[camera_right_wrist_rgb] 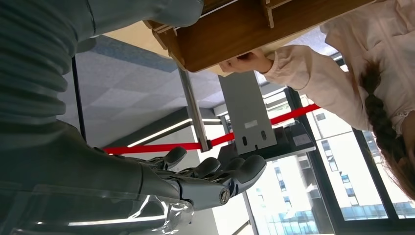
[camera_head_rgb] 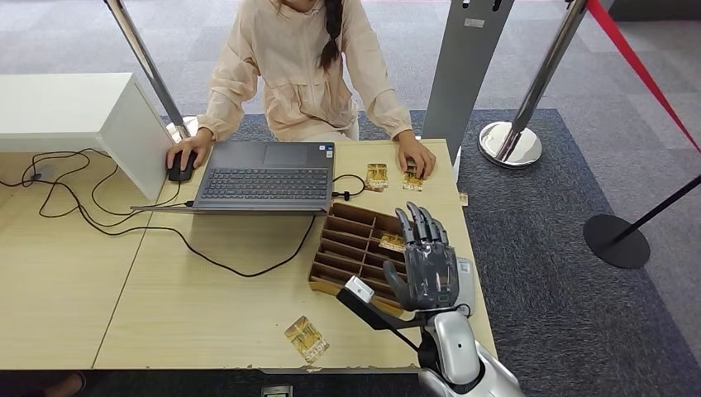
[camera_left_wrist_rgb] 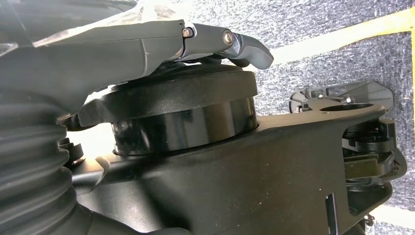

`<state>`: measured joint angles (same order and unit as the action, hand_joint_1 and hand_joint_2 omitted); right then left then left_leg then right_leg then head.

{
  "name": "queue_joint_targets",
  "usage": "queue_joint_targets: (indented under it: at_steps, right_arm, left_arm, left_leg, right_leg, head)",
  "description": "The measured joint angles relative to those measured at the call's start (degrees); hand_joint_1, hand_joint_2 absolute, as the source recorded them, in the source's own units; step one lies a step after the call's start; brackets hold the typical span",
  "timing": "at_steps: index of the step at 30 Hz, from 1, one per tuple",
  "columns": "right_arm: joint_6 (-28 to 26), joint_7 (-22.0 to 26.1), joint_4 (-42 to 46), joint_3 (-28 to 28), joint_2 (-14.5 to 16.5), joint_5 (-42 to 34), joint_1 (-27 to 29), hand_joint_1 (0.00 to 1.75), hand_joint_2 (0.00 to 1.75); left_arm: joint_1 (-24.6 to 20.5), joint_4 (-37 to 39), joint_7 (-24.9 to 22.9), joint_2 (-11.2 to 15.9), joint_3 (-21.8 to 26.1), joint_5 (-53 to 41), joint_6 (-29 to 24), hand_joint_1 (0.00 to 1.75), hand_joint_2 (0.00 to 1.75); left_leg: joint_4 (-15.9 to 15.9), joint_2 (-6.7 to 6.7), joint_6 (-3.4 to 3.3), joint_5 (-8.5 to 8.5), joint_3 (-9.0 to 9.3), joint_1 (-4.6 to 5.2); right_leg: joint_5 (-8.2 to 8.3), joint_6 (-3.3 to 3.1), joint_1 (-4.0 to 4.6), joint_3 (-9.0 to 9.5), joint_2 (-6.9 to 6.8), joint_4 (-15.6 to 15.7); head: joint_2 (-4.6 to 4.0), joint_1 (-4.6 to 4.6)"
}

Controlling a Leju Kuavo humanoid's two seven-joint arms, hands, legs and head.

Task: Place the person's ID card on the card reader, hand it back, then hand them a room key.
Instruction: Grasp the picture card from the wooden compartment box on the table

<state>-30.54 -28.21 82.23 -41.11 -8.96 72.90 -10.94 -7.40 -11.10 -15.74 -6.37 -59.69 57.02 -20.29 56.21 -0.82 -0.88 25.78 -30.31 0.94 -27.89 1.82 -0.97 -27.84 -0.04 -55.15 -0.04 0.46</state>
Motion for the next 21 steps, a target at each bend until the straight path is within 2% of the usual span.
queue_joint_targets:
  at_steps: [13,17,20,21]
  right_arm:
    - [1.81,-0.92,0.83,0.09,-0.8,1.34,-0.5,0.28,1.75]
    - [2.36,-1.02,0.77,0.07,-0.87,1.66,-0.94,0.34,1.75]
    - [2.51,-1.02,0.65,0.06,-0.89,1.64,-1.38,0.64,1.75]
    - [2.49,-1.02,0.58,0.06,-0.89,1.58,-1.53,0.82,1.75]
  left_arm:
    - [0.01,-0.04,0.38,0.07,-0.21,-0.39,0.18,0.0,1.75]
    - [0.0,-0.04,0.38,0.07,-0.34,-0.64,0.26,0.0,1.75]
    - [-0.01,-0.04,0.39,0.07,-0.38,-0.85,0.31,0.0,1.75]
    - [-0.01,-0.04,0.42,0.08,-0.39,-0.87,0.31,0.0,1.75]
  left_leg:
    - [0.0,0.0,0.0,0.0,0.0,0.0]
    - [0.0,0.0,0.0,0.0,0.0,0.0]
    - [0.0,0.0,0.0,0.0,0.0,0.0]
    - [0.0,0.0,0.0,0.0,0.0,0.0]
  right_leg:
    - [0.0,0.0,0.0,0.0,0.0,0.0]
    - [0.0,0.0,0.0,0.0,0.0,0.0]
    - [0.0,0.0,0.0,0.01,0.0,0.0]
    - [0.0,0.0,0.0,0.01,0.0,0.0]
  head:
    - [0.0,-0.01]
    - [0.0,0.0]
    - [0.0,0.0]
    - [0.0,0.0]
